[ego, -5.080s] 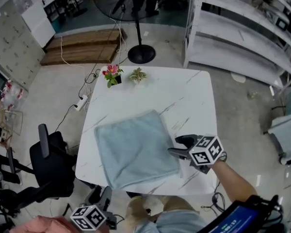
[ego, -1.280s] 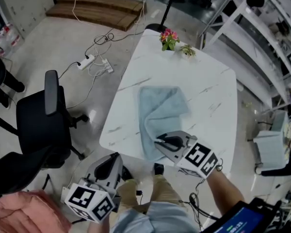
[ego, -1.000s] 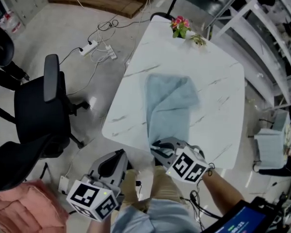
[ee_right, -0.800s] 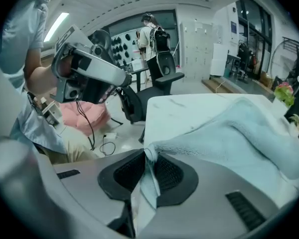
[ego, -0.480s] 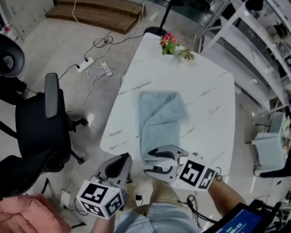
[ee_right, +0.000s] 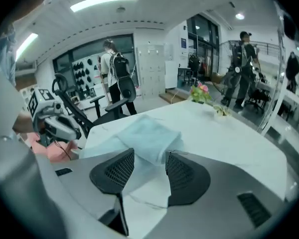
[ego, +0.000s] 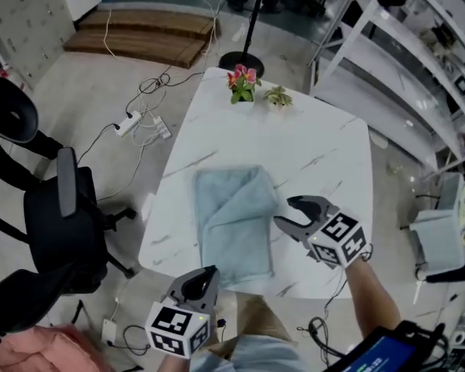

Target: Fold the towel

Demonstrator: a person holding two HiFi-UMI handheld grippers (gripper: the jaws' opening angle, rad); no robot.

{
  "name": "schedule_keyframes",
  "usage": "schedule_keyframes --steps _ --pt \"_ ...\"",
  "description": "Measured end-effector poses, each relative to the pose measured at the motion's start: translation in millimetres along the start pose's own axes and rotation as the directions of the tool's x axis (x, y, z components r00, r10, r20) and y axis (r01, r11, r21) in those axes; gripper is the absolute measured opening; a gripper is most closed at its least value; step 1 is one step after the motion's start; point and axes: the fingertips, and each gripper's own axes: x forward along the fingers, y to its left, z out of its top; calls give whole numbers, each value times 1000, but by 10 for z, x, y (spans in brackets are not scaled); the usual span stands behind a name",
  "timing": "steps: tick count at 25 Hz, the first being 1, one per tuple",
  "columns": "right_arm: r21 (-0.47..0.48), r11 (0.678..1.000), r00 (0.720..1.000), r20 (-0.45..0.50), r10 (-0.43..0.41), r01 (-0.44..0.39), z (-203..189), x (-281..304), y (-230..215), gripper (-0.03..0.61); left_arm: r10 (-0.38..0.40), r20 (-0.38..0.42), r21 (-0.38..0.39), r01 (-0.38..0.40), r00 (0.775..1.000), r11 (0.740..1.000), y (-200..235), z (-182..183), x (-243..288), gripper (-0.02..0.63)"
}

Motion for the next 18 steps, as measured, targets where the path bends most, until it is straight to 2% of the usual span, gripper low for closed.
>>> schedule_keyframes --steps 3,5,6,7,8,14,18 --pt "34 996 996 37 86 -88 -75 195 -97 216 71 -84 -5 -72 994 997 91 -268 197 9" --pt "22 992 992 32 120 -120 -140 345 -143 219 105 -126 -8 -107 986 994 164 -403 299 8" --pt "3 992 992 26 124 -124 -160 412 -168 201 117 -137 -6 -119 984 993 200 -450 347 9" --pt "-23 992 992 24 123 -122 -148 459 -187 111 126 -145 1 -128 981 992 233 -490 391 9" --pt "-49 992 992 27 121 -120 -97 480 -193 48 135 -155 12 -135 979 991 261 -530 424 8" --pt "-199 970 982 95 161 -139 758 401 -76 43 134 -197 49 -127 971 991 245 -650 459 8" --pt "-317 932 979 43 197 -174 1255 698 80 44 128 -173 46 -122 976 991 180 -729 498 8"
